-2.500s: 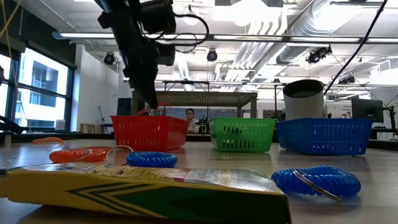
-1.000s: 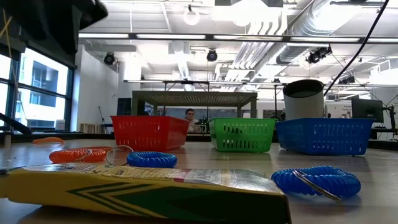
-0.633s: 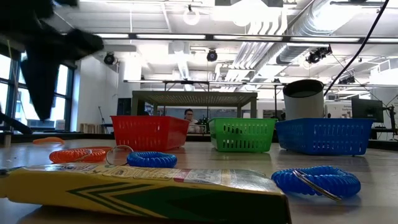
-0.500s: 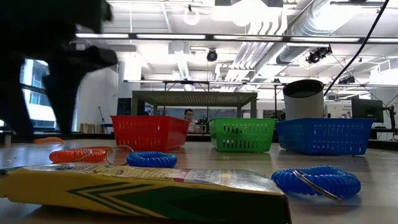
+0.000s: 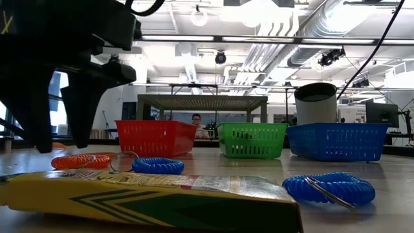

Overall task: Pick & Place Office Desk Supplies
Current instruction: Put the orange spring keychain into the blue bin

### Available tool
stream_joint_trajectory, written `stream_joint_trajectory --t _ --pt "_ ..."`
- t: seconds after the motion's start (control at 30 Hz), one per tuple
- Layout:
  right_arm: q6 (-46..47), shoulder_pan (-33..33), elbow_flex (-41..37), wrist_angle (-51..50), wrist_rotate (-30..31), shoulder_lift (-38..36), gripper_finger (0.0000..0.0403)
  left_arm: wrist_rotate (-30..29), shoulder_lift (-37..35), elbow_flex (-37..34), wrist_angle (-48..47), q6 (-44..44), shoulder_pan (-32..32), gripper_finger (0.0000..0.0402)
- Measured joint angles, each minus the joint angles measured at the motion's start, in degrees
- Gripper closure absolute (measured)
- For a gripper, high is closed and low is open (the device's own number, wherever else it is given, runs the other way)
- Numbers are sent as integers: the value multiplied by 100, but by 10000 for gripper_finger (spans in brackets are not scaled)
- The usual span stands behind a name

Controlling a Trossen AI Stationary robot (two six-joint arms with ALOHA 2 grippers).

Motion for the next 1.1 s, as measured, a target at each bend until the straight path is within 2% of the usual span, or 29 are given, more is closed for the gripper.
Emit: stream_joint_trajectory --t 0.53,0.73,0.87,1.1 --pt "278 39 0 26 -154 -1 204 76 288 -141 171 130 53 245" --pt "281 39 0 24 -285 -2 204 295 457 -162 162 121 76 251" --pt "281 39 0 24 -284 -2 204 332 509 -162 151 160 84 280" --pt "281 39 0 22 -286 -2 204 353 678 -168 96 243 66 383"
